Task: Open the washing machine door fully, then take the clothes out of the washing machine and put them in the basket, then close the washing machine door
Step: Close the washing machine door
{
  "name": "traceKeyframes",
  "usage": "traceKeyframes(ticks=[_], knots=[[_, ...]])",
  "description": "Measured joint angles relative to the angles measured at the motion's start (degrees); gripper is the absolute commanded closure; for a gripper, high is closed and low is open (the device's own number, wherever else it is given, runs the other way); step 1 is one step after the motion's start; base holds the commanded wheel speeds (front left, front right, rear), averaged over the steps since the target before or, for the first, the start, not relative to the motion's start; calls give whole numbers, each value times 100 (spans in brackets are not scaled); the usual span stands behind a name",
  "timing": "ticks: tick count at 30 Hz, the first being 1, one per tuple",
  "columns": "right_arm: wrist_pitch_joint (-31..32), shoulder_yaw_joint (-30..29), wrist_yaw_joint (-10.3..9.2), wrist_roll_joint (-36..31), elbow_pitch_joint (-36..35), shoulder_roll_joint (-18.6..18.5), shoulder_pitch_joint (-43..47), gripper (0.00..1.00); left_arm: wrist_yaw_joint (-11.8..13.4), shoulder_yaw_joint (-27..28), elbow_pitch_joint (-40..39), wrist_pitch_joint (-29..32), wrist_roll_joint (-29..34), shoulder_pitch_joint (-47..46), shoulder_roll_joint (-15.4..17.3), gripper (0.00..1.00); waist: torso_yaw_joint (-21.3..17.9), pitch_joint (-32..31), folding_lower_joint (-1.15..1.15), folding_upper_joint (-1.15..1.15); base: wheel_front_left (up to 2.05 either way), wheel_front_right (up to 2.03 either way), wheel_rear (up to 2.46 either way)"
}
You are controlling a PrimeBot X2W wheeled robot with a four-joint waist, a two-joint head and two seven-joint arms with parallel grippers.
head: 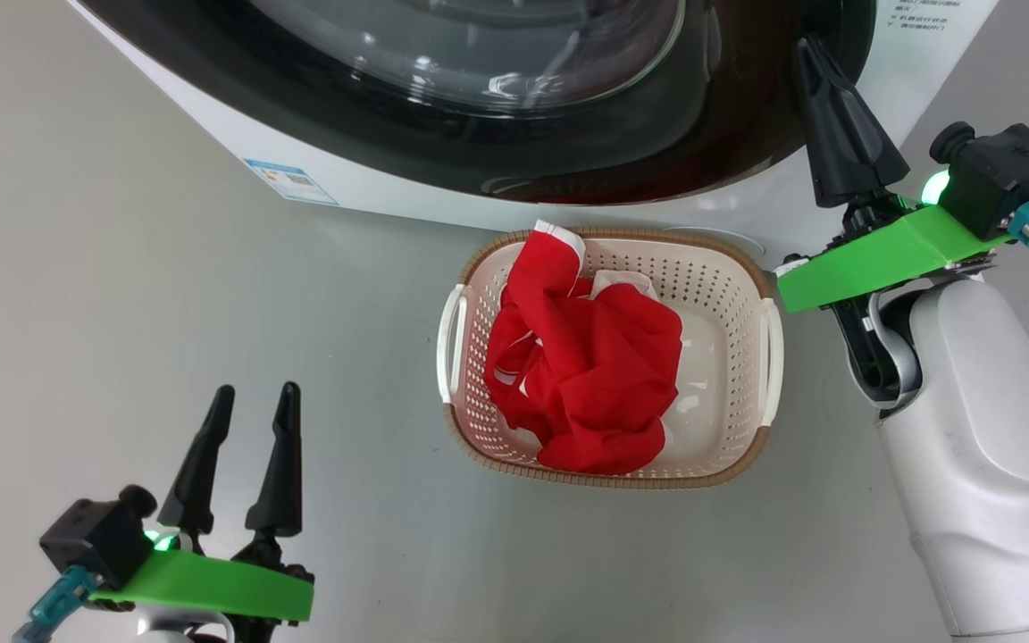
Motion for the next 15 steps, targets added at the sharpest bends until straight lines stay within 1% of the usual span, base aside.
traceKeyframes(ticks=[15], knots=[[3,3,19,42,-46,44,-5,100,0,7,9,0,-8,-19,-4,0,-61,26,0,0,0,0,0]])
